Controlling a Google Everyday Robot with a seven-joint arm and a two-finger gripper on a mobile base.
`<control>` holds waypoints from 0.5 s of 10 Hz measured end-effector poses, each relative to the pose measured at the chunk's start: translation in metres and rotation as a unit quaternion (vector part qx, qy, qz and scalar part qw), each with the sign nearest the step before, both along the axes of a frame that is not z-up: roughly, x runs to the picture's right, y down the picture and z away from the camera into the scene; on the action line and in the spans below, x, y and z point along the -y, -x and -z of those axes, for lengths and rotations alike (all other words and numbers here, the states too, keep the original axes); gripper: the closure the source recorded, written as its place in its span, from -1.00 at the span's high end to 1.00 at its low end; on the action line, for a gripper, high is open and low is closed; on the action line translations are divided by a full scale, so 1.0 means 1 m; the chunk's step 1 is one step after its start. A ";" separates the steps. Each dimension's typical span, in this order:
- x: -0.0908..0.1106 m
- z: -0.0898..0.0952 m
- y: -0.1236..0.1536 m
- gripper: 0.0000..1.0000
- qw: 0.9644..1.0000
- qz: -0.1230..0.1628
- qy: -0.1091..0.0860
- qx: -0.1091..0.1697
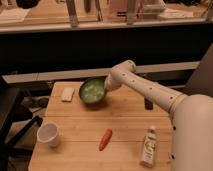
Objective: Pick up the ceramic bowl
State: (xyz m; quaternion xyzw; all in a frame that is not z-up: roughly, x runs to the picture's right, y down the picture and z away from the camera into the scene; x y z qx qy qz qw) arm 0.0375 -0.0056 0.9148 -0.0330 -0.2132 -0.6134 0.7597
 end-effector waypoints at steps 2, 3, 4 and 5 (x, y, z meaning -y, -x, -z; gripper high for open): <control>0.004 0.001 -0.007 -1.00 1.000 0.007 -0.004 0.003; 0.005 0.003 -0.003 -1.00 1.000 0.012 -0.005 0.006; 0.007 0.004 0.006 -1.00 1.000 0.019 -0.009 0.009; 0.010 0.005 0.015 -1.00 0.999 0.029 -0.012 0.014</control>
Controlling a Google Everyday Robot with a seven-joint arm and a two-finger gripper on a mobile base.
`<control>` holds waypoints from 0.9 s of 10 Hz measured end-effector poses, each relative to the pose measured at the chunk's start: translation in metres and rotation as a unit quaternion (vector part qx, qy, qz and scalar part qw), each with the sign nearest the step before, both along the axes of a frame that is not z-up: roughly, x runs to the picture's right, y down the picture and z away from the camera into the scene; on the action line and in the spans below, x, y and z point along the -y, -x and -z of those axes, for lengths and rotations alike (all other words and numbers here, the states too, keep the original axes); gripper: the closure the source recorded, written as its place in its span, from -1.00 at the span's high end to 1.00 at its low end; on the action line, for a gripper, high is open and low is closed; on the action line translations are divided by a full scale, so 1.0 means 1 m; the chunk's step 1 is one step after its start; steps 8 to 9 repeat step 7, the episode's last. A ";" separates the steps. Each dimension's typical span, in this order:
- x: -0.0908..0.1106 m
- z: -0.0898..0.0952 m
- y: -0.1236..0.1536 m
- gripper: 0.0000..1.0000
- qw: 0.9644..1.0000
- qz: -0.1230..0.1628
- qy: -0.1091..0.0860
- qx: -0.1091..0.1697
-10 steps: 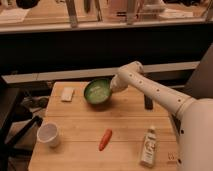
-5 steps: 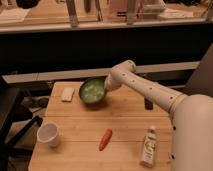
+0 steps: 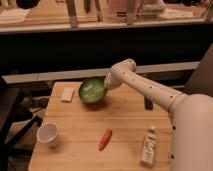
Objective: Pick up the ceramic bowl
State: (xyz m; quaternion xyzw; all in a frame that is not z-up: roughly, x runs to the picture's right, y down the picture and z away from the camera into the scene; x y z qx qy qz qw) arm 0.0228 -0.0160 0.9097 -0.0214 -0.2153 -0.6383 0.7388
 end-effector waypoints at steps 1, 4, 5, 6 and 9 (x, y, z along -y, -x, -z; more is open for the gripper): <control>0.003 0.001 0.002 -1.00 1.000 0.007 -0.004 0.002; 0.008 -0.001 0.003 -1.00 1.000 0.020 -0.011 0.006; 0.010 0.002 0.012 -1.00 0.999 0.028 -0.014 0.011; 0.012 0.001 0.018 -1.00 0.999 0.036 -0.017 0.014; 0.013 -0.003 0.017 -1.00 0.999 0.044 -0.022 0.015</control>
